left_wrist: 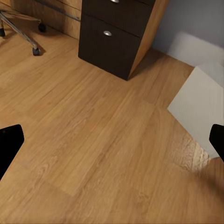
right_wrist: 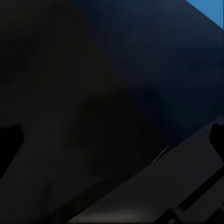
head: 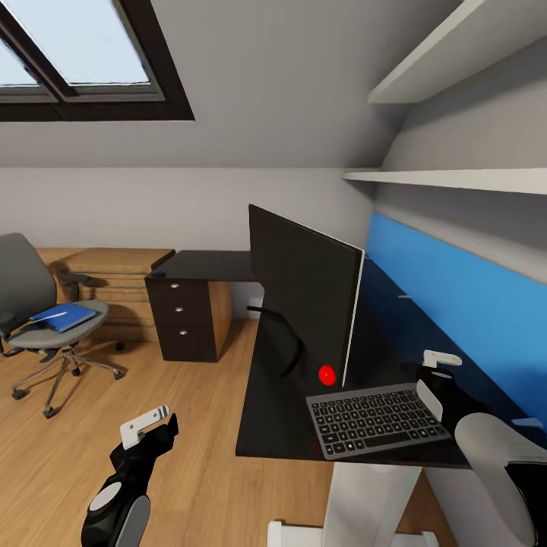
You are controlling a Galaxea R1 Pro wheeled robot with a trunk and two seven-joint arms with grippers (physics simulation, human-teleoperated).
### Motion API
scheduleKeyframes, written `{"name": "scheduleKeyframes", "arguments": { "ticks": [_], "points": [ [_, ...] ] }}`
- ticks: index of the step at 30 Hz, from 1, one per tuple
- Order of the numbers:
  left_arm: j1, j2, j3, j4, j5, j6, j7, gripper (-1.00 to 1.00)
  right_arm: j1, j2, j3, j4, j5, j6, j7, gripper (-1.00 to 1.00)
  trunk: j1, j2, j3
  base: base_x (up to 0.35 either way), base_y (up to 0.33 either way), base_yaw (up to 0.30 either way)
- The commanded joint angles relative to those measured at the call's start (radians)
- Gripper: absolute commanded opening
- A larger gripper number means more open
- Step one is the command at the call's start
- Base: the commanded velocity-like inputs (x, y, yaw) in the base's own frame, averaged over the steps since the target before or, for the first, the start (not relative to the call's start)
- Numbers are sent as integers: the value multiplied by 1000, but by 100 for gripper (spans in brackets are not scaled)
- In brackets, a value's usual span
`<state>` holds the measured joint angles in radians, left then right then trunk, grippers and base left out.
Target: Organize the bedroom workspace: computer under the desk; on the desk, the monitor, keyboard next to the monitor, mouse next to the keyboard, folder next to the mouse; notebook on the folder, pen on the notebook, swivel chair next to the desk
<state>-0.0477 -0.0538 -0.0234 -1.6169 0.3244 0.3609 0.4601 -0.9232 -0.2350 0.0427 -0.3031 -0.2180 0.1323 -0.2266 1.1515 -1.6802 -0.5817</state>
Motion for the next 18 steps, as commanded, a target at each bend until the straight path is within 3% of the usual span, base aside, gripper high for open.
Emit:
{"name": "scheduleKeyframes", "arguments": {
  "ticks": [1, 6, 11, 18],
  "points": [
    [-1, 0, -1, -1, 9, 3, 8, 100, 0, -1, 5, -2, -8, 6, -5, 100, 4, -8, -4, 0, 0, 0],
    [-1, 0, -1, -1, 8, 3, 8, 100, 0, 0, 5, -2, -8, 6, -5, 100, 23, -43, -20, 0, 0, 0],
    [-1, 0, -1, -1, 8, 3, 8, 100, 0, 0, 5, -4, -8, 6, -6, 100, 23, -43, -20, 0, 0, 0],
    [0, -1, -1, -1, 9, 3, 8, 100, 0, 0, 6, -4, -8, 6, -8, 100, 50, -92, -42, 0, 0, 0]
  ]
}}
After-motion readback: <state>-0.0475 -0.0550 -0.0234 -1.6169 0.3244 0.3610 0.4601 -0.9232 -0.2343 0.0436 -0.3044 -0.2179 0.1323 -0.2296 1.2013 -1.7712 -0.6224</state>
